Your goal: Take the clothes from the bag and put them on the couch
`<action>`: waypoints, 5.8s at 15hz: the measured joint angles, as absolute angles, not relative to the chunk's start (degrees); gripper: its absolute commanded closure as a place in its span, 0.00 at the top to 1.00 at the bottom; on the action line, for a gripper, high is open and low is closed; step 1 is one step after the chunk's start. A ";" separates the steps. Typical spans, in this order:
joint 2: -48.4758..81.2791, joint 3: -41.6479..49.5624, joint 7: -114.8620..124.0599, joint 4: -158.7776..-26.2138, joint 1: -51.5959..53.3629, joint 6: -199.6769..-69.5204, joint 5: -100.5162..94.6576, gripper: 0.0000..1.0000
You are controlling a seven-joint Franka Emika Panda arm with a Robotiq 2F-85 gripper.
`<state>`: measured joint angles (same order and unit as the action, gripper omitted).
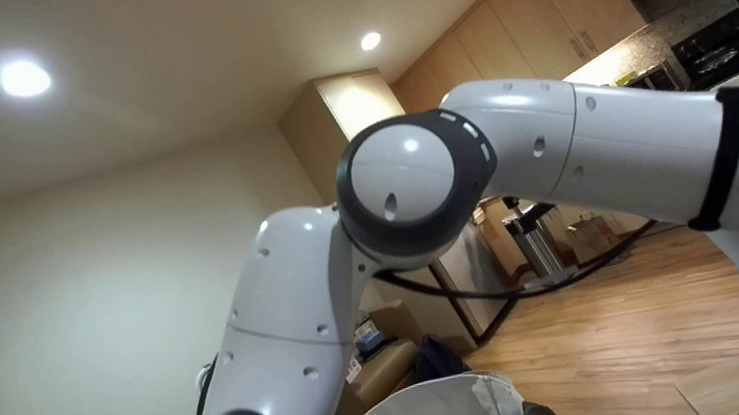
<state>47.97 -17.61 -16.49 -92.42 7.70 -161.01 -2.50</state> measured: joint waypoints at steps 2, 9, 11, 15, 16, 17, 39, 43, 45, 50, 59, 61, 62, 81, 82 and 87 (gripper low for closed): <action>41.99 -15.86 -15.34 -96.66 7.05 -162.09 -2.50 1.00; 35.68 -15.12 -14.95 -103.05 6.39 -162.57 -2.51 1.00; 35.47 -15.60 -14.50 -103.01 5.86 -161.71 -1.12 1.00; 28.18 -11.00 -9.31 -106.01 5.78 -162.50 -0.97 1.00; 24.98 -8.84 -7.41 -107.90 6.28 -162.28 -1.51 1.00; 21.64 -6.52 -5.24 -109.99 6.99 -161.36 -2.78 1.00; -15.52 -2.06 5.28 -135.80 -0.63 -135.13 -10.25 1.00; -19.92 0.33 11.37 -143.15 -3.89 -135.30 -9.74 1.00; -22.09 1.22 14.18 -147.30 -6.03 -136.28 -9.72 1.00; -26.89 2.21 14.66 -154.52 -6.06 -142.38 -5.70 1.00; -26.05 6.92 11.84 -154.11 -14.69 -146.35 -8.15 1.00; -23.74 10.46 8.96 -153.43 -16.88 -147.42 -8.16 1.00; -22.51 11.58 8.27 -153.11 -17.55 -148.17 -8.16 1.00; 12.64 17.18 7.68 -138.85 -19.84 -165.75 -9.51 1.00; 12.88 17.22 7.68 -138.54 -19.79 -165.75 -9.51 1.00; 14.49 13.65 2.16 -138.06 -20.28 -169.34 -1.80 1.00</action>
